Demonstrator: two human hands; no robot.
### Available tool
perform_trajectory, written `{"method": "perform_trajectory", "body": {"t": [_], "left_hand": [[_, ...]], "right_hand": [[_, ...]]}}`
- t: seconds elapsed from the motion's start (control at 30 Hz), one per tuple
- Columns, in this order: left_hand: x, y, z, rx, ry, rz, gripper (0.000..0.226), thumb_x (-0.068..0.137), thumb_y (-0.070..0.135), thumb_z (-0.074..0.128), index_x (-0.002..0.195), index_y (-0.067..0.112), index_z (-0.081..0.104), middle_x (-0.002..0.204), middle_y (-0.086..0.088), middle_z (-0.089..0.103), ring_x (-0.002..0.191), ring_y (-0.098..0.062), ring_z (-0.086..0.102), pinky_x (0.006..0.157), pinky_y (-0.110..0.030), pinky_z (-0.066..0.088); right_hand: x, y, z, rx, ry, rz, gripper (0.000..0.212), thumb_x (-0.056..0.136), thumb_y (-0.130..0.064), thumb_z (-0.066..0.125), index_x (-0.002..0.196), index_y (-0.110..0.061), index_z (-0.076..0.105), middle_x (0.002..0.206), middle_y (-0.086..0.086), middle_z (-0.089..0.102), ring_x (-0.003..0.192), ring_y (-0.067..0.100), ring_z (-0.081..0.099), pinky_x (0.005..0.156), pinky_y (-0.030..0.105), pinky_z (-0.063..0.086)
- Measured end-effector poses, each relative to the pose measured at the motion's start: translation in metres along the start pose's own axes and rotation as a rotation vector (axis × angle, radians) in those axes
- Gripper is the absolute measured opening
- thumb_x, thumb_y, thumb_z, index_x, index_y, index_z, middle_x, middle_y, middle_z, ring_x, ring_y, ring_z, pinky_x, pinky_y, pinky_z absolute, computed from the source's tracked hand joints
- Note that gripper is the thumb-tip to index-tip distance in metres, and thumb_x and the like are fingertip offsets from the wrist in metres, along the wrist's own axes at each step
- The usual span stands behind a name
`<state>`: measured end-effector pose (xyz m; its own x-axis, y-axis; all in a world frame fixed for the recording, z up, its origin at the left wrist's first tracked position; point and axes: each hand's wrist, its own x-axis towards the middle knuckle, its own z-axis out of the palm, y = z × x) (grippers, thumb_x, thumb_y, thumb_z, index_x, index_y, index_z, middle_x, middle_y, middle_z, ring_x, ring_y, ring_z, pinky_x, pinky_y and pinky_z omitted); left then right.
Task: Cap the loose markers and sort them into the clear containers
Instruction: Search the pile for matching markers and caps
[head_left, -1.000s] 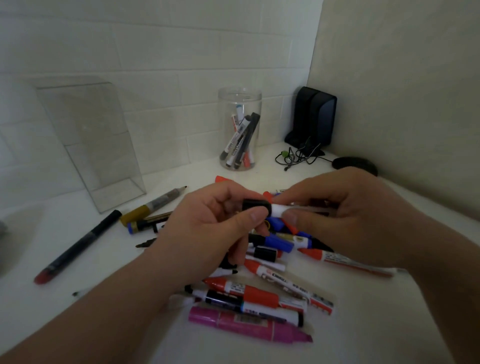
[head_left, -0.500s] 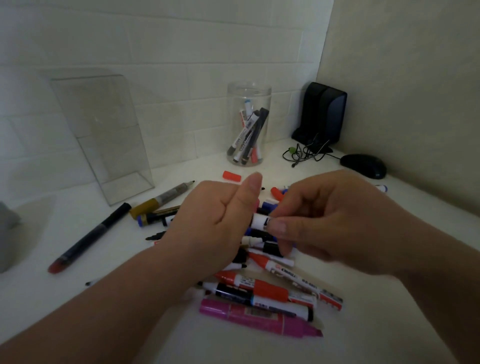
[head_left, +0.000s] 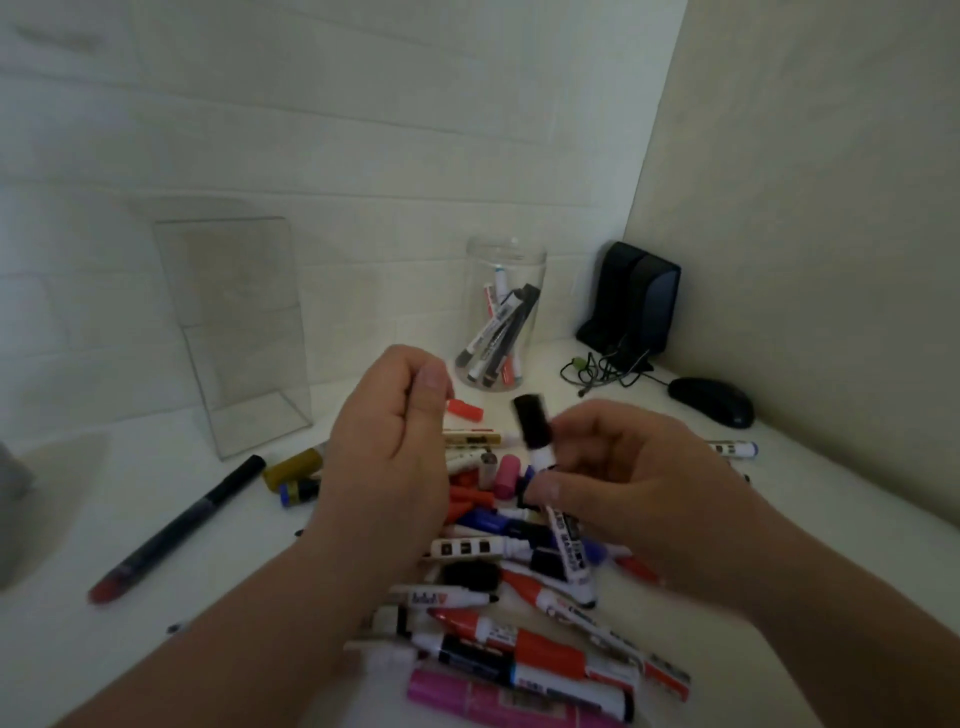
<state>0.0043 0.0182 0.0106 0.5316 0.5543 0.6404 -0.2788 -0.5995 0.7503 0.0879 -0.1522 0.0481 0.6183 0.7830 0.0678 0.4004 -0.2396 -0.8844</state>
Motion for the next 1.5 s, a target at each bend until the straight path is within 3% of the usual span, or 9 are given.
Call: {"method": "perform_trajectory", "body": {"t": [0.17, 0.33, 0.5, 0.6, 0.73, 0.93, 1.1, 1.27, 1.5], "left_hand": [[0.005, -0.002, -0.008, 0.110, 0.071, 0.053, 0.042, 0.101, 0.014, 0.053, 0.064, 0.020, 0.036, 0.053, 0.002, 0.034, 0.050, -0.005, 0.039, 0.049, -0.011, 0.032], [0.005, -0.009, -0.011, 0.041, -0.082, 0.004, 0.038, 0.098, 0.004, 0.047, 0.108, 0.040, 0.037, 0.092, 0.014, 0.057, 0.057, -0.010, 0.053, 0.046, -0.026, 0.042], [0.005, -0.010, -0.011, 0.225, -0.161, 0.030, 0.031, 0.104, 0.026, 0.039, 0.122, 0.050, 0.029, 0.081, 0.010, 0.063, 0.057, -0.006, 0.055, 0.045, -0.025, 0.040], [0.005, -0.011, -0.011, 0.252, -0.164, 0.042, 0.030, 0.105, 0.028, 0.039, 0.122, 0.051, 0.032, 0.072, 0.007, 0.057, 0.057, -0.010, 0.053, 0.049, -0.030, 0.045], [0.008, -0.012, -0.011, 0.269, -0.131, 0.061, 0.024, 0.104, 0.025, 0.040, 0.116, 0.045, 0.036, 0.060, 0.008, 0.043, 0.051, -0.008, 0.044, 0.049, -0.019, 0.029], [0.009, -0.018, -0.012, 0.300, -0.056, 0.069, 0.005, 0.105, 0.031, 0.043, 0.107, 0.031, 0.047, 0.057, 0.010, 0.041, 0.051, -0.008, 0.043, 0.048, -0.026, 0.032], [0.011, -0.021, -0.012, 0.338, -0.008, 0.133, 0.031, 0.106, 0.038, 0.043, 0.076, 0.027, 0.040, 0.056, 0.010, 0.040, 0.051, -0.008, 0.042, 0.046, -0.029, 0.032], [0.009, -0.020, -0.011, 0.369, -0.071, 0.153, 0.050, 0.099, 0.026, 0.058, 0.062, 0.032, 0.026, 0.051, 0.011, 0.030, 0.047, -0.005, 0.033, 0.050, -0.026, 0.026], [-0.005, -0.009, 0.001, 0.379, -0.225, 0.134, 0.039, 0.093, 0.030, 0.062, 0.060, 0.021, 0.044, 0.049, 0.004, 0.043, 0.048, -0.011, 0.044, 0.048, -0.030, 0.040]], "right_hand": [[0.029, -0.022, -0.001, 0.124, 0.129, -0.143, 0.054, 0.090, -0.004, 0.064, 0.128, -0.038, 0.047, 0.088, 0.016, 0.075, 0.062, 0.028, 0.068, 0.057, 0.033, 0.056], [0.088, -0.045, -0.014, 0.182, 0.432, -0.282, 0.038, 0.098, -0.001, 0.056, 0.126, -0.027, 0.053, 0.083, 0.016, 0.073, 0.066, 0.028, 0.071, 0.059, 0.033, 0.060], [0.164, -0.053, -0.044, 0.207, 0.861, -0.396, 0.031, 0.093, -0.003, 0.061, 0.122, -0.015, 0.060, 0.070, 0.007, 0.069, 0.058, 0.023, 0.070, 0.065, 0.040, 0.063], [0.201, -0.045, -0.053, 0.130, 0.946, -0.370, 0.033, 0.092, -0.010, 0.059, 0.125, -0.014, 0.063, 0.083, 0.005, 0.070, 0.064, 0.019, 0.071, 0.069, 0.037, 0.063], [0.237, -0.023, -0.051, -0.076, 0.875, -0.261, 0.041, 0.085, -0.030, 0.060, 0.123, -0.017, 0.068, 0.106, 0.005, 0.074, 0.091, 0.020, 0.072, 0.088, 0.044, 0.059], [0.243, -0.012, -0.037, -0.444, 0.723, -0.188, 0.036, 0.094, -0.031, 0.058, 0.127, -0.020, 0.068, 0.129, 0.000, 0.067, 0.116, 0.018, 0.062, 0.106, 0.035, 0.047], [0.235, -0.012, -0.041, -0.562, 0.634, -0.100, 0.046, 0.099, -0.042, 0.043, 0.142, -0.030, 0.052, 0.147, 0.000, 0.051, 0.137, 0.025, 0.041, 0.118, 0.042, 0.029], [0.162, -0.017, -0.047, -0.493, 0.574, -0.176, 0.027, 0.095, -0.028, 0.063, 0.120, -0.018, 0.068, 0.112, -0.003, 0.067, 0.097, 0.006, 0.061, 0.083, 0.011, 0.043], [0.039, 0.019, -0.077, -0.849, 0.136, 0.096, 0.004, 0.085, -0.031, 0.074, 0.088, -0.034, 0.073, 0.081, -0.016, 0.069, 0.076, 0.001, 0.065, 0.072, 0.022, 0.051]]}}
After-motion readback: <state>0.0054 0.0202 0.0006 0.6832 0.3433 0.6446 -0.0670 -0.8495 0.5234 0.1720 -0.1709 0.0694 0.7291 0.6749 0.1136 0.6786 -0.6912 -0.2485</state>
